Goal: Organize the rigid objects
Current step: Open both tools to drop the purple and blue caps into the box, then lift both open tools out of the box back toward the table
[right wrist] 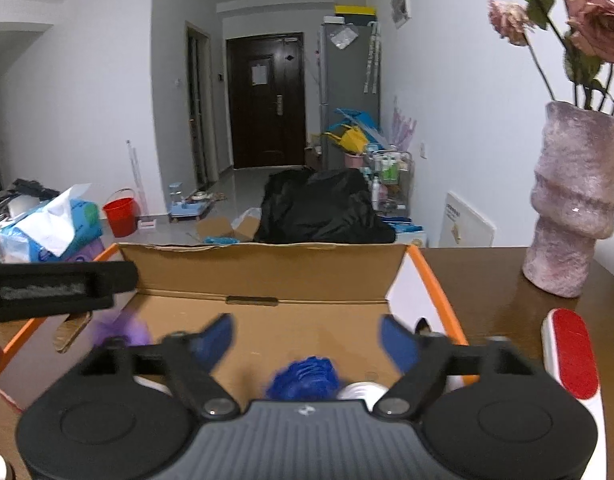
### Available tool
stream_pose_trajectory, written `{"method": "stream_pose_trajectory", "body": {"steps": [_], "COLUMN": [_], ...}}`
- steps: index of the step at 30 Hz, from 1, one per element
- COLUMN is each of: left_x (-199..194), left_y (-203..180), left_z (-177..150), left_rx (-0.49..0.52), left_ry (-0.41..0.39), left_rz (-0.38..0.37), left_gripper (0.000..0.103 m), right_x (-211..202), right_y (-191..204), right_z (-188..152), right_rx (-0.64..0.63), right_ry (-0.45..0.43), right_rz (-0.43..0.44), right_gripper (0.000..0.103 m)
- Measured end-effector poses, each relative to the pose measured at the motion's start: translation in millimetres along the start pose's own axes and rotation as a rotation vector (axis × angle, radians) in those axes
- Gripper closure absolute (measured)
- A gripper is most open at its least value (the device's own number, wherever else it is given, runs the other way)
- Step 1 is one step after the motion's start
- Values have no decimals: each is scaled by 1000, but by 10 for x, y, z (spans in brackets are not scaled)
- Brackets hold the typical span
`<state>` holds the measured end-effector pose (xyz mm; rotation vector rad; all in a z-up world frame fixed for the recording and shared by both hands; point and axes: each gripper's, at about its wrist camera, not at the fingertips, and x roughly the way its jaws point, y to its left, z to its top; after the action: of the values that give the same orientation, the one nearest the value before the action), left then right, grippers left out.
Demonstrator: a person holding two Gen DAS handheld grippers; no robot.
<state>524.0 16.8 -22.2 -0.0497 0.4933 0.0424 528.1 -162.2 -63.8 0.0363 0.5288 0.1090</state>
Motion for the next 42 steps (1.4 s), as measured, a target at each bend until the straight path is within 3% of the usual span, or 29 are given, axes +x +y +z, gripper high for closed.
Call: {"method": "stream_pose_trajectory", "body": {"steps": [4,21,42], "left_x": [-36,-67,-516], "left_y": [24,38,194], "left_z": [8,3,-124], "left_rx": [-4,4,1], "left_ry": [-13,-9,-34], "left_rz": [9,60,69], "left_gripper": [0,0,0], "right_x": [-10,-72,-457], "right_y": [-14,19,85], "right_z": [-8,11,-106], "right_rx": [17,2,-46], "right_ry": [4,-1,-10], "right_rz": [-12,-13,13], "right_gripper": [0,0,0]}}
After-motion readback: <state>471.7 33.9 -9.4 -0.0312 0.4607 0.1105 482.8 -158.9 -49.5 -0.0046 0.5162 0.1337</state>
